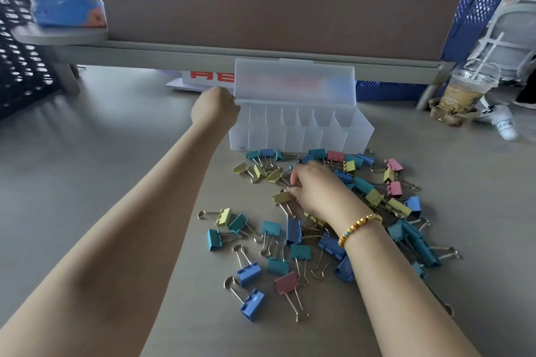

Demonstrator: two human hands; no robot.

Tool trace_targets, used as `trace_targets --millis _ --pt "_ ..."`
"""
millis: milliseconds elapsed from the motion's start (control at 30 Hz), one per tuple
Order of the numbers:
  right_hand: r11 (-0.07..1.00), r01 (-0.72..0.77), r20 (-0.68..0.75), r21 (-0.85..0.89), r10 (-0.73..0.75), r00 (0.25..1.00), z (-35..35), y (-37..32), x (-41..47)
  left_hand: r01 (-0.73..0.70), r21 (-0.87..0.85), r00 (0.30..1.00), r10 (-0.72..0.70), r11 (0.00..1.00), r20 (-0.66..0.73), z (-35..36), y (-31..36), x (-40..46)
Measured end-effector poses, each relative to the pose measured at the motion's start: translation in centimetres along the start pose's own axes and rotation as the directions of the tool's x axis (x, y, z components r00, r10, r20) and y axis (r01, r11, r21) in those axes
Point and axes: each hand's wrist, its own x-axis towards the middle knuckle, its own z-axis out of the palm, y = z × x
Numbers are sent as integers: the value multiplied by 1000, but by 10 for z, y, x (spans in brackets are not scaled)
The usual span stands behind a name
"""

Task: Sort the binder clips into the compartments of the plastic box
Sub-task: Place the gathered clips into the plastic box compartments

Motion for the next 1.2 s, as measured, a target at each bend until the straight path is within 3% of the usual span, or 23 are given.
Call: trace_targets --millis 100,233,367,533,600,767,833,867,900,967,1067,1133,1200 --pt "1000 1 38 2 -2 999 -4 -1 -2 -51 -164 999 49 985 -18 -16 -4 -19" --pt "998 -17 37 59 15 999 -3 0 -4 -21 -235 969 78 972 235 -22 -12 -69" --pt "999 -17 -3 36 17 1000 1 -1 -8 -217 -45 841 211 975 499 -28 -22 -103" --pt "993 -35 7 109 34 999 -6 0 -11 -278 64 724 166 958 669 -45 -40 -115" --pt "998 -38 55 45 36 998 -7 -2 -12 -299 74 673 155 951 723 -44 -48 -113" --pt "998 -27 62 -51 30 998 -2 -10 -12 -260 -7 716 198 966 669 -31 -53 -108" --pt "997 -20 50 -68 23 998 1 -10 -12 -160 -141 760 213 977 614 -29 -55 -107" --pt "997 -13 47 -76 17 999 2 -11 -12 -24 -282 781 194 959 594 -30 -57 -107" --pt "997 -4 38 -83 8 999 3 -11 -12 153 -454 791 167 878 589 -33 -57 -107" --pt "998 14 -10 -64 -15 1000 3 -11 -12 415 -697 804 122 585 582 -38 -59 -106" --pt "995 4 -84 99 5 996 1 -9 -11 586 -751 761 112 304 639 -36 -61 -107" --pt "960 16 -88 279 9 996 -2 -8 -11 637 -722 719 128 271 683 -34 -61 -107" --pt "921 41 -46 388 -26 999 -7 -7 -11 583 -706 733 113 403 671 -34 -65 -108"
